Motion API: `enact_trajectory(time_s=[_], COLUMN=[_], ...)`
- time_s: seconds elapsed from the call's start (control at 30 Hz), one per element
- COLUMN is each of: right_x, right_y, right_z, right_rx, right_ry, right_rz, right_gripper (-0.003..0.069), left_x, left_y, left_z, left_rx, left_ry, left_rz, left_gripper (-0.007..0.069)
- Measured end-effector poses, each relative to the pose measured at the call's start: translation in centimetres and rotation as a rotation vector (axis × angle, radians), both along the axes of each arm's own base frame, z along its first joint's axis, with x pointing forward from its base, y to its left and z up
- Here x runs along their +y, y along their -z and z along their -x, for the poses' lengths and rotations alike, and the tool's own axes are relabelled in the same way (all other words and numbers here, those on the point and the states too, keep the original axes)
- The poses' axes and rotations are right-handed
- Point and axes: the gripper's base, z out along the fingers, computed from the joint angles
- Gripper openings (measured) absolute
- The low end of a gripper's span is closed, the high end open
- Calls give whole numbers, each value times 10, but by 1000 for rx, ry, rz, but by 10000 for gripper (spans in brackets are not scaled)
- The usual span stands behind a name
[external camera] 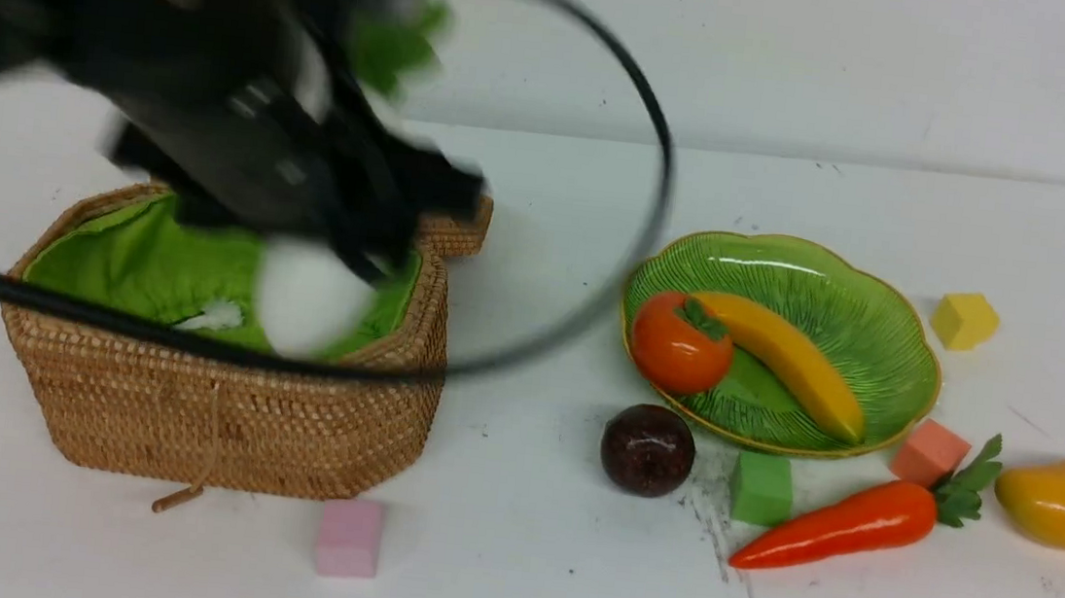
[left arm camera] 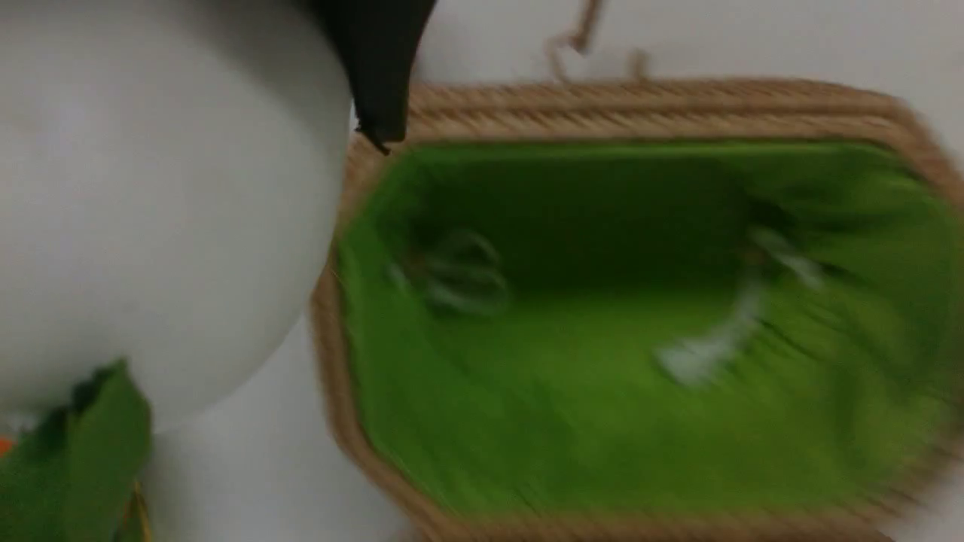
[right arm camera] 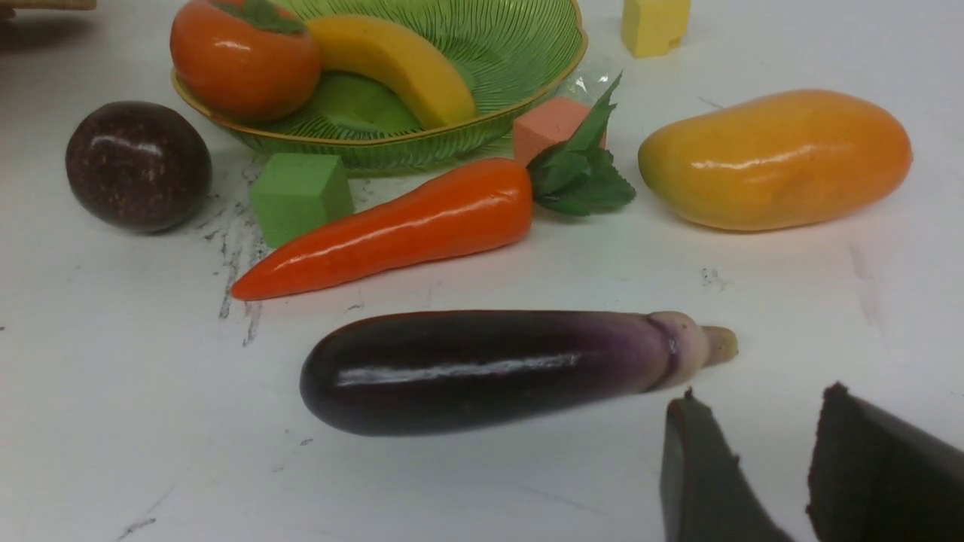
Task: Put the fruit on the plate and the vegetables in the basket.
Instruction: Take a daikon with your left arm and place it on the basket on the left, then use the right arm to grab a mango and put it into the right plate
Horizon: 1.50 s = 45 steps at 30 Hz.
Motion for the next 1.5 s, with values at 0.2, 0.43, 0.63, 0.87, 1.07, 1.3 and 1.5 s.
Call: enact_trajectory(time_s=[0.2,0.43,0.63,0.87,1.07,1.3,1.5], right_x=[0,0,0,0,0,0,0], right_y=[0,0,0,0,0,0,0], right_z=[0,0,0,0,0,0,0], right_rx=[0,0,0,0,0,0,0], right_ry=[0,0,0,0,0,0,0], right_rz=[0,0,0,0,0,0,0], right_gripper=[242,242,242,242,242,242,242], left_x=[59,89,81,78,77,88,112], left_y=[-3,64,91,92,79,18,-46], left_z=[-30,-99,-116,-115,-108,-62,35], left_rx=[-59,88,140,159,139,34,-10], left_ry=[-267,-400,-393,-401,-399,-316,-256], left_rz=[-10,149,194,237,281,246,173], left_gripper=[479,479,479,556,654,568,309])
